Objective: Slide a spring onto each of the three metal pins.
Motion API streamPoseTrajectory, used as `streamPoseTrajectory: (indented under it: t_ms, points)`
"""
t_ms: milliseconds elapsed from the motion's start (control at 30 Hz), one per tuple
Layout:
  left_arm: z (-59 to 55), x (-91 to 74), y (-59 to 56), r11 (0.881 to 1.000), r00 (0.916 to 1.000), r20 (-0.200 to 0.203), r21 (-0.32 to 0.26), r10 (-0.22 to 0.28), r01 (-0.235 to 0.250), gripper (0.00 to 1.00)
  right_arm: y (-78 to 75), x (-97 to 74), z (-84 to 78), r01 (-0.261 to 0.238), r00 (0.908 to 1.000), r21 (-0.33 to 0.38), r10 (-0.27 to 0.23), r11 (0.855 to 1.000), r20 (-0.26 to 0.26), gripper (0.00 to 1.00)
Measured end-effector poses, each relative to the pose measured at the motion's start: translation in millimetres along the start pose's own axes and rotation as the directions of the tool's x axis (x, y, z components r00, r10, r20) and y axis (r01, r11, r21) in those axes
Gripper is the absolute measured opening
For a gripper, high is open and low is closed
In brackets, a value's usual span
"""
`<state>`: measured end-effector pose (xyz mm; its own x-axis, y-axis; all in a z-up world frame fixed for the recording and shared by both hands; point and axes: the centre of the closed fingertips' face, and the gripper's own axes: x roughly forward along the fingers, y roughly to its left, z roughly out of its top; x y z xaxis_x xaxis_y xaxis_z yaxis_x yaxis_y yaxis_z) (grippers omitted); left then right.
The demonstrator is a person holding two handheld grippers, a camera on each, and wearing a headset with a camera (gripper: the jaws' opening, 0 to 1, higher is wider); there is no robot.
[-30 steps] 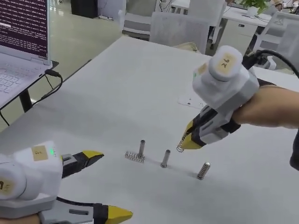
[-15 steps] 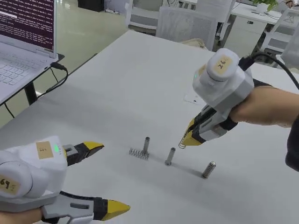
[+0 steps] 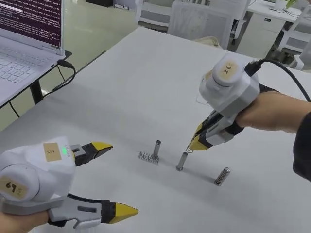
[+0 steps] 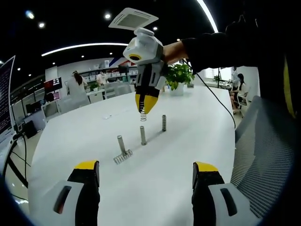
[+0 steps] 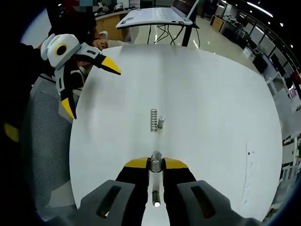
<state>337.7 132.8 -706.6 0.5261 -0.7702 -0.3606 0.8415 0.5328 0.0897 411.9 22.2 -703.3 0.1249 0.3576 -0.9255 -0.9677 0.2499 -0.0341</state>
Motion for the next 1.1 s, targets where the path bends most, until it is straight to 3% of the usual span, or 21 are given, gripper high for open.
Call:
streamPoseTrajectory:
  t_ms: [433,800,1100]
  points:
    - [-0.4,-1.7,1.6,1.000,1.0000,0.002,-0.011,-0.002,0.002,0.77,-1.6,9.3,-1.8,-0.014,0.9998,0.000,0.014,1.000,-0.015,0.08]
    - [1.7,-0.4,-1.8,0.999,0.9997,0.021,-0.039,-0.014,0.015,0.91,-2.8,14.3,-4.8,-0.023,0.9995,0.006,0.023,1.000,-0.022,0.08]
    - [1.1,-0.1,-2.0,0.999,0.9997,0.017,-0.039,-0.019,0.020,0.92,-4.0,18.9,-6.4,-0.028,0.9991,0.009,0.029,1.000,-0.031,0.08]
